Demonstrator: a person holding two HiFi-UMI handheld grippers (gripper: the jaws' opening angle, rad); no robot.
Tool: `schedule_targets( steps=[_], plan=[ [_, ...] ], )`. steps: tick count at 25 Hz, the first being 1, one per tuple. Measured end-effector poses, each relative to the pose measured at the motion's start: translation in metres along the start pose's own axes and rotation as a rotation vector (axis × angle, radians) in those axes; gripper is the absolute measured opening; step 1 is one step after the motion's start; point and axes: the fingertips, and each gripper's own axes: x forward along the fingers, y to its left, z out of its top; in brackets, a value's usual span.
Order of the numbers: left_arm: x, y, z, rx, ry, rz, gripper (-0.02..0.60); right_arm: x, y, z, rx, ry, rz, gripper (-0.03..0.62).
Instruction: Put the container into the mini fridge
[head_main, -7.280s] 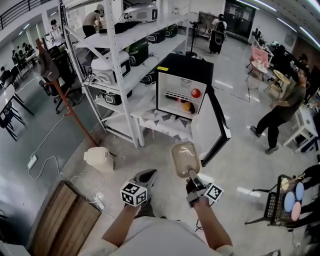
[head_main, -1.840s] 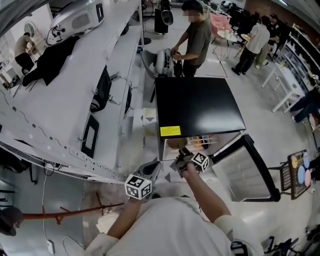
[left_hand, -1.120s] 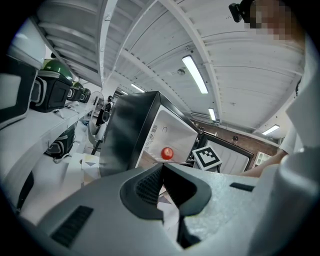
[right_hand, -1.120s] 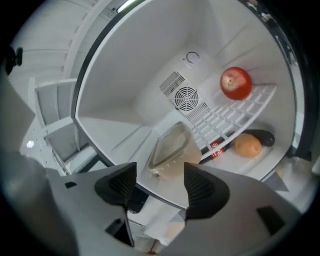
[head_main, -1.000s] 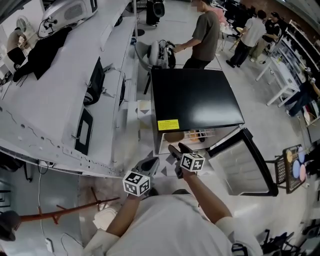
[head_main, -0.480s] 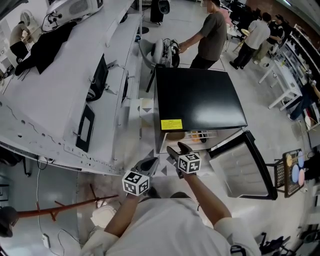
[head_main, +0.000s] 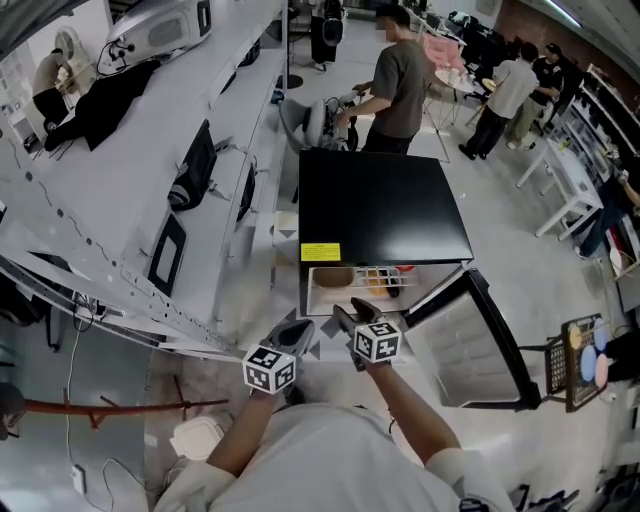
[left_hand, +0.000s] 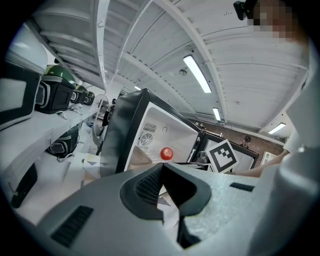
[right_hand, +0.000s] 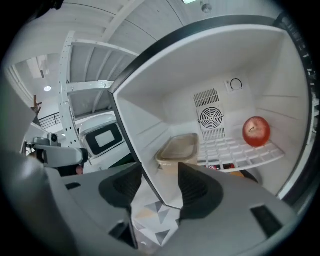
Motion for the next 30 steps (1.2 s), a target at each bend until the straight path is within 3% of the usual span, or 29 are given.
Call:
schedule_targets(
  steps=[4,16,30],
  plan=[
    [0.004,-0.027,-0.003,-0.001,-0.004,0.012,0.003,-0.031,-0.004,0.002,-0.023,-0.010,0.017,0.201],
    [-0.004,-0.101,-0.033,-0.003,0.001,0.093,0.003,-0.114,-0.015,-0.009,-0.078,-0.024,0.076,0.161],
    [-0.037,-0.155,-0.057,0.010,-0.012,0.176,0.003,-0.176,0.005,-0.020,-0.151,-0.054,0.140,0.126]
  ],
)
